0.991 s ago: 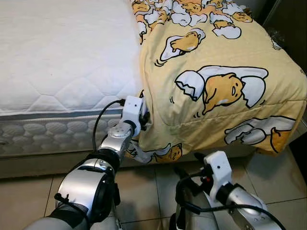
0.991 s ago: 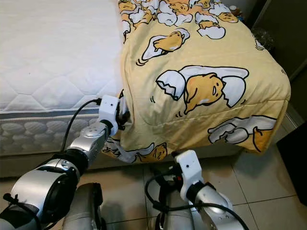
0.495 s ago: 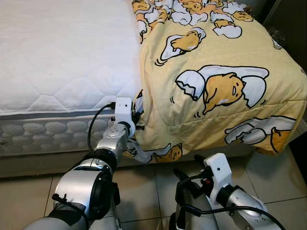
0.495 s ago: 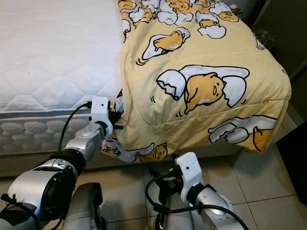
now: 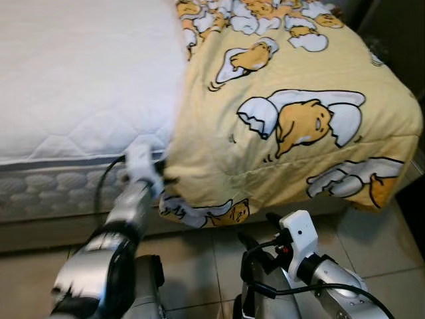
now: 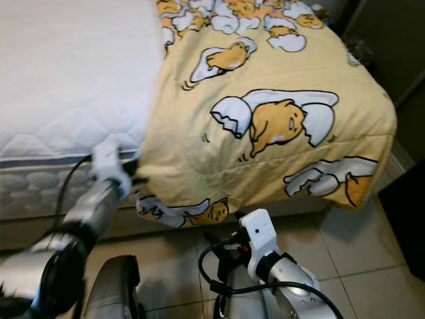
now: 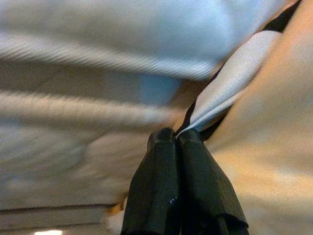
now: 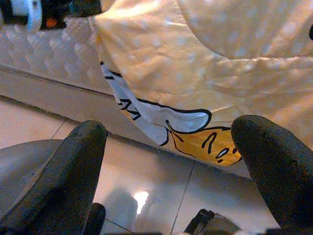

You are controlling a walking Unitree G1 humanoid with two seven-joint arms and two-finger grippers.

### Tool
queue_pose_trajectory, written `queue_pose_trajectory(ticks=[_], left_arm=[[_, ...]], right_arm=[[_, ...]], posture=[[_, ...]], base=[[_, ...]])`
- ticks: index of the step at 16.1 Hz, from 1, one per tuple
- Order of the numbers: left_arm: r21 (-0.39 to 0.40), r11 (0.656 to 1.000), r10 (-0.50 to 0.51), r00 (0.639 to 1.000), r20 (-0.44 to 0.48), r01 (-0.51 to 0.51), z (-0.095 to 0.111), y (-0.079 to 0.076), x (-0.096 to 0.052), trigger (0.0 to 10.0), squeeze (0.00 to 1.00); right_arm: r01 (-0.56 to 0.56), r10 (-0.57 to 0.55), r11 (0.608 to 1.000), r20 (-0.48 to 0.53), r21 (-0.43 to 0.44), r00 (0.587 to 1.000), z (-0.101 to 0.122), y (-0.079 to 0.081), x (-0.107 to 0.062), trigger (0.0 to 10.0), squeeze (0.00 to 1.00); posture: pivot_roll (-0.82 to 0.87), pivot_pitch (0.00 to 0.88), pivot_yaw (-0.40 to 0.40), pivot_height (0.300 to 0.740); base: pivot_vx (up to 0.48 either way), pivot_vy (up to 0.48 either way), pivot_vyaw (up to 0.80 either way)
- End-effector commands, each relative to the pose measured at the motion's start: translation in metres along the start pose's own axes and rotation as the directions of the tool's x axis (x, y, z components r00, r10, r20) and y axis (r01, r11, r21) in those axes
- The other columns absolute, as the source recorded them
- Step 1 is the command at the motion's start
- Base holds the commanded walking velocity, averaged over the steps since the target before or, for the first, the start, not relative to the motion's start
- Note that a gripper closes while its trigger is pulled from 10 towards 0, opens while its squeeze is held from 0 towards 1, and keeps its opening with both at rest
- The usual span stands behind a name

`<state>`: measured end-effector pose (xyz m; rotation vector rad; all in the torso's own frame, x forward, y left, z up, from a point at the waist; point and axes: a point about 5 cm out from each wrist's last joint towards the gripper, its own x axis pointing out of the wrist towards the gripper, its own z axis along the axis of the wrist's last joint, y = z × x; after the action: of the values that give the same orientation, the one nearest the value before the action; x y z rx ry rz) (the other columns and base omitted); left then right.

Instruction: Clean up the room

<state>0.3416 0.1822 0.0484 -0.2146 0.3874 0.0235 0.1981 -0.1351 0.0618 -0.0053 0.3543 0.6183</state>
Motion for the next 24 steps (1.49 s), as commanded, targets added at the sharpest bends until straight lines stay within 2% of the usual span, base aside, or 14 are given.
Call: queue_pose_trajectory(ticks=[1, 5, 7, 9, 12, 15, 16, 17, 18, 19, 20, 21, 23, 24], left_arm=[[-0.026, 0.996, 0.08, 0.994, -0.079, -0.082, -0.023, 0.022, -0.009, 0.0, 0.0], [-0.037, 0.986, 0.16, 0.98, -0.118, -0.165, -0.065, 0.053, -0.038, 0.0, 0.0], [0.001, 0.983, 0.182, 0.974, -0.133, -0.184, -0.083, 0.065, -0.055, 0.0, 0.0], [0.045, 0.987, 0.157, 0.977, -0.145, -0.152, -0.094, 0.065, -0.068, 0.0, 0.0], [0.117, 0.977, 0.193, 0.973, -0.126, -0.178, -0.095, 0.071, -0.076, 0.0, 0.0], [0.21, 0.949, 0.263, 0.956, -0.129, -0.233, -0.095, 0.084, -0.084, 0.0, 0.0], [0.24, 0.946, 0.254, 0.96, -0.122, -0.22, -0.092, 0.079, -0.081, 0.0, 0.0], [0.288, 0.944, 0.184, 0.982, -0.047, -0.164, -0.075, 0.06, -0.069, 0.0, 0.0], [0.334, 0.929, 0.159, 0.987, 0.023, -0.157, -0.061, 0.049, -0.063, 7.3, 0.0], [0.365, 0.92, 0.124, 0.99, 0.069, -0.141, -0.05, 0.04, -0.06, 10.0, 0.0], [0.413, 0.903, 0.058, 0.986, 0.154, -0.117, -0.032, 0.023, -0.055, 10.0, 0.0], [0.393, 0.913, 0.0, 0.962, 0.272, -0.111, -0.005, 0.0, -0.053, 10.0, 0.0], [0.379, 0.919, -0.019, 0.95, 0.312, -0.107, 0.008, -0.015, -0.054, 10.0, 0.0], [0.372, 0.921, 0.0, 0.952, 0.306, -0.119, 0.006, -0.015, -0.055, 10.0, 0.0]], right_arm=[[-0.008, 0.008, 1.0, -0.008, 0.003, 1.0, -0.003, 0.001, 0.0, 10.0, 0.0], [-0.027, 0.027, 1.0, -0.009, 0.0, 1.0, -0.003, 0.001, 0.004, 10.0, 0.0], [-0.031, 0.031, 1.0, -0.01, -0.002, 0.999, -0.003, 0.001, 0.005, 10.0, 0.0], [-0.031, 0.031, 0.999, -0.009, -0.004, 0.999, -0.003, 0.0, 0.006, 10.0, 0.0], [-0.035, 0.035, 0.999, -0.007, -0.004, 0.999, -0.002, 0.0, 0.007, 10.0, 0.0], [-0.033, 0.033, 0.999, -0.006, -0.004, 0.999, -0.003, -0.001, 0.007, 10.0, 0.0], [-0.029, 0.029, 1.0, -0.004, -0.004, 1.0, -0.002, -0.002, 0.008, 10.0, 0.0], [-0.018, 0.018, 1.0, 0.003, -0.007, 1.0, -0.001, -0.004, 0.009, 10.0, 0.0], [0.007, -0.007, 1.0, 0.02, -0.013, 1.0, 0.001, -0.007, 0.011, 10.0, 0.0], [0.036, -0.036, 0.999, 0.038, -0.018, 0.999, 0.004, -0.01, 0.012, 10.0, 0.0], [0.104, -0.102, 0.994, 0.076, -0.028, 0.992, 0.01, -0.018, 0.014, 10.0, 0.0], [0.206, -0.201, 0.978, 0.138, -0.017, 0.97, 0.02, -0.031, 0.015, 10.0, 0.0], [0.204, -0.201, 0.979, 0.16, 0.0, 0.966, 0.025, -0.031, 0.017, 10.0, 0.0], [0.192, -0.189, 0.981, 0.156, -0.001, 0.969, 0.023, -0.029, 0.017, 10.0, 0.0]], posture=[[-0.08, 0.072, -0.042, 0.591], [-0.06, 0.071, -0.05, 0.591], [-0.05, 0.068, -0.05, 0.591], [-0.05, 0.069, -0.05, 0.591], [-0.05, 0.068, -0.052, 0.591], [-0.05, 0.063, -0.05, 0.591], [-0.05, 0.06, -0.049, 0.591], [-0.05, 0.058, -0.051, 0.591], [-0.05, 0.057, -0.052, 0.591], [-0.05, 0.055, -0.053, 0.591], [-0.05, 0.054, -0.053, 0.591], [-0.05, 0.049, -0.052, 0.591], [-0.05, 0.043, -0.049, 0.591], [-0.05, 0.042, -0.048, 0.591]], base=[[0.0, 0.0, 0.0], [0.0, 0.0, 0.0], [0.0, 0.0, 0.0], [0.0, 0.0, 0.0], [0.0, 0.0, 0.0], [0.0, 0.0, 0.0], [0.0, 0.0, 0.0], [0.0, 0.0, 0.0], [0.0, 0.0, 0.0], [0.0, 0.0, 0.0], [0.0, 0.0, 0.0], [0.0, 0.0, 0.0], [0.0, 0.0, 0.0], [0.0, 0.0, 0.0]])
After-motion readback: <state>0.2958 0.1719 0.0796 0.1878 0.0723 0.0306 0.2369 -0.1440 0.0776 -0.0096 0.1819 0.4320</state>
